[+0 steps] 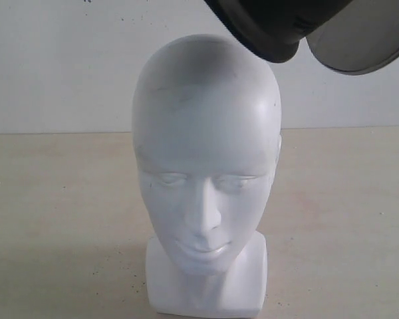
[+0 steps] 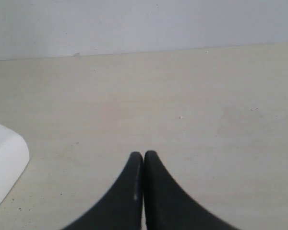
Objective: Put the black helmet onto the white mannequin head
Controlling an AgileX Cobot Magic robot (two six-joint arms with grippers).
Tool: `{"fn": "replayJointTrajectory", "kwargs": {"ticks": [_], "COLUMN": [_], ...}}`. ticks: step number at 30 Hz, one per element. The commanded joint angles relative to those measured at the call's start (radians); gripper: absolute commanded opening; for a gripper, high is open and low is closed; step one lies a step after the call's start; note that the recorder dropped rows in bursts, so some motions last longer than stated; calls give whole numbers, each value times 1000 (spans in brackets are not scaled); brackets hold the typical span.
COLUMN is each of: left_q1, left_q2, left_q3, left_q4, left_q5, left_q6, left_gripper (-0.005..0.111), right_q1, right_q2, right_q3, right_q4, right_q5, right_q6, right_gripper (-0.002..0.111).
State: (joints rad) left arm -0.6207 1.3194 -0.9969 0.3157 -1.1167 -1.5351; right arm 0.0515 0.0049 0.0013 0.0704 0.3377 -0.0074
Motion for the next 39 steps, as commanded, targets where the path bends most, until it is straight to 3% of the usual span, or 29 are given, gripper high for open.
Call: {"fn": "replayJointTrajectory", "kwargs": {"ticks": [1, 9, 17, 20, 26, 39], "left_q1": [-7, -7, -7, -7, -7, -7], "left_q2": [-4, 18, 70, 78, 78, 78], "left_q3": [-21, -21, -21, -21, -21, -21], "left_q4": [-20, -20, -42, -47, -48, -48], "left_q5": [-104, -104, -104, -104, -104, -104], "left_q6": [22, -2, 10, 10, 34, 48], "left_gripper": [4, 4, 4, 4, 4, 4], "right_q1": [-2, -2, -2, -2, -2, -2], "right_q2": [-5, -5, -5, -5, -5, -5], "right_q3": [-1, -1, -1, -1, -1, -1], "right_q4": [1, 1, 2, 24, 26, 28], "right_q5": [-4, -23, -562, -669, -699, -699], "right_q6": [1, 7, 7, 115, 369, 374], "right_gripper": [0, 0, 0, 0, 0, 0]}}
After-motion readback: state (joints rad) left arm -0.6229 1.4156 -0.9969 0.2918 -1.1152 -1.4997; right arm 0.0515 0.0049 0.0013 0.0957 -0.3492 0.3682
